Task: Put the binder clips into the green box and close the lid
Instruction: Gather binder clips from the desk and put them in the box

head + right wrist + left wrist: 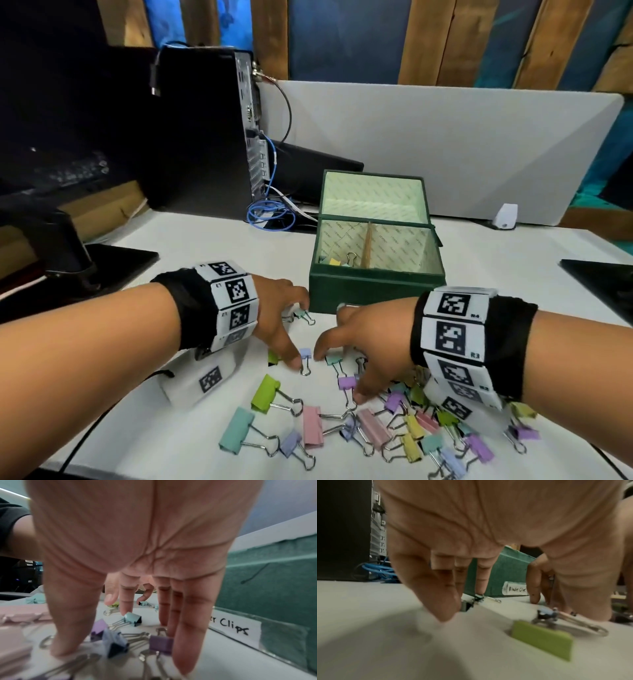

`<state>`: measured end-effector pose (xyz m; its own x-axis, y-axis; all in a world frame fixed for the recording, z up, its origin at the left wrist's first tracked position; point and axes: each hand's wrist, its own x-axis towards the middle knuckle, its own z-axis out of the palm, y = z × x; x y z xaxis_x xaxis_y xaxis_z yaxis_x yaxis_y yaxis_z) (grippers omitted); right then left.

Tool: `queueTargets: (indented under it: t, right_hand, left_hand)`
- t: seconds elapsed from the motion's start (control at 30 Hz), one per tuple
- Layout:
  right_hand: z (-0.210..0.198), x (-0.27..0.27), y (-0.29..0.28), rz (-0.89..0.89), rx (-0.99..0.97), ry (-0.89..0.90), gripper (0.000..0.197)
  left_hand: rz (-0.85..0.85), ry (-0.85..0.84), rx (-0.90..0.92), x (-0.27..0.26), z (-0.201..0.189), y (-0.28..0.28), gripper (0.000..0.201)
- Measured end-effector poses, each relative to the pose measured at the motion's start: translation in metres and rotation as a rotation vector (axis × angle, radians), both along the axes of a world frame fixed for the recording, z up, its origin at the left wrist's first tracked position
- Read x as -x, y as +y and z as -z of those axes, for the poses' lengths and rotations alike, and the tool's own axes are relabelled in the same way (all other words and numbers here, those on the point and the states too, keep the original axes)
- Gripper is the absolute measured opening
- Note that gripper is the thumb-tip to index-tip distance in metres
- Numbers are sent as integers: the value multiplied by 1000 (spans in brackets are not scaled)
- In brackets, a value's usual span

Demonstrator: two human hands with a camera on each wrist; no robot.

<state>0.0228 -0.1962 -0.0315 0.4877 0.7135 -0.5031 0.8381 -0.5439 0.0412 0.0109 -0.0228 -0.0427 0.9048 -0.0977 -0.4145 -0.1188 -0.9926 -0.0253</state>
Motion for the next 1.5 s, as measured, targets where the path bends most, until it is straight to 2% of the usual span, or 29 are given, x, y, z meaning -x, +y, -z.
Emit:
queueTargets:
  t: [0.27,0.43,0.6,0.7,0.77,0.83,0.97,1.07,1.23,1.33,1.5]
  right_hand:
    - [0,-2,3,-67,-55,36,39]
    - [-3,-4,-1,-20,-86,26,44]
    - [-5,-3,-4,31,-45,-10,62]
    - [-3,-2,-4,48,-7,8,65]
    - [-2,-3,-2,42,-22,17,64]
    - [-1,-3,0,16,-48,23,59]
    - [3,-3,6,-49,-65,19,45]
    - [3,-8,6,-45,-57,11,34]
    - [2,-16,2,12,-64,57,33]
    - [3,-18,1,39,-103,101,33]
    - [4,-22,1,44,-116,115,30]
  left_hand:
    - [106,-30,79,1,4,-8,66]
    - [84,-46,170,1,7,-3,38]
    - [113,-37,178,3,4,-6,46]
    - [106,-21,201,5,1,-6,41]
    - [85,22,205,6,-1,-6,43]
    - [100,50,130,7,-2,-9,52]
    - [174,-2,37,2,6,-15,55]
    - [158,-38,70,0,10,-14,43]
    - [139,24,174,-5,13,-13,22]
    - [85,55,242,-8,15,-9,29]
    - [82,43,280,-11,18,-8,28]
